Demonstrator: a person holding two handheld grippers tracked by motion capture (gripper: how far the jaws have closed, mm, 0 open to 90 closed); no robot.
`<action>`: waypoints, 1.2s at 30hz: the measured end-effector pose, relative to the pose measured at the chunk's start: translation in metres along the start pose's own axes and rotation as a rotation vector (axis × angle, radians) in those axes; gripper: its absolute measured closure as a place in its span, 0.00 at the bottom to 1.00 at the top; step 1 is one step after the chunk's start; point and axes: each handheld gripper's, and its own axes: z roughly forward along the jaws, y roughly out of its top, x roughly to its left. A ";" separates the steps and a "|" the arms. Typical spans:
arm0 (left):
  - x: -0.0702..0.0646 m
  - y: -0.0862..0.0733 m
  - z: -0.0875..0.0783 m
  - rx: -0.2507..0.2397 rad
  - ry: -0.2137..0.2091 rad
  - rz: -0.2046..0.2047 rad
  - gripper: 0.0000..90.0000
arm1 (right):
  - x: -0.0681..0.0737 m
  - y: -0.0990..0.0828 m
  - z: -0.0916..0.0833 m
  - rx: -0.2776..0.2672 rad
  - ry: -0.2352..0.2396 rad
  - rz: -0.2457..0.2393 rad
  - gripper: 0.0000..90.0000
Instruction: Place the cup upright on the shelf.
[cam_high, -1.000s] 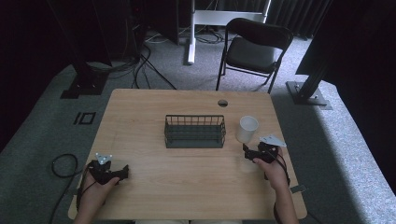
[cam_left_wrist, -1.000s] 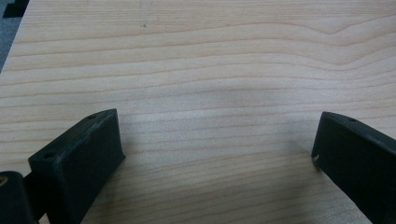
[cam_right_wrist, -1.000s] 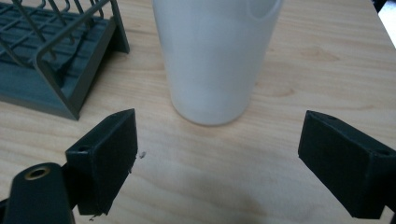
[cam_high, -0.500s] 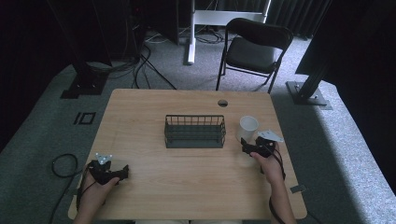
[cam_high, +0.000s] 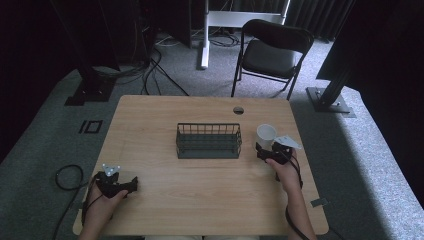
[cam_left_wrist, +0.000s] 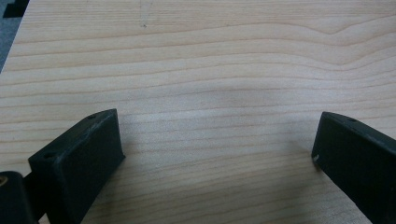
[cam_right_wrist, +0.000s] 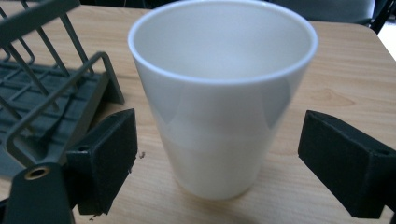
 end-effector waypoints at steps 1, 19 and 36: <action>0.000 0.000 0.000 0.000 0.000 0.000 0.02 | 0.000 0.001 0.001 -0.007 -0.002 -0.003 0.13; 0.000 0.000 0.000 0.000 0.000 0.000 0.02 | 0.004 0.003 0.012 -0.092 -0.012 0.024 0.15; 0.000 0.000 0.000 0.000 0.000 0.000 0.02 | 0.004 0.007 0.015 -0.112 -0.030 -0.008 0.22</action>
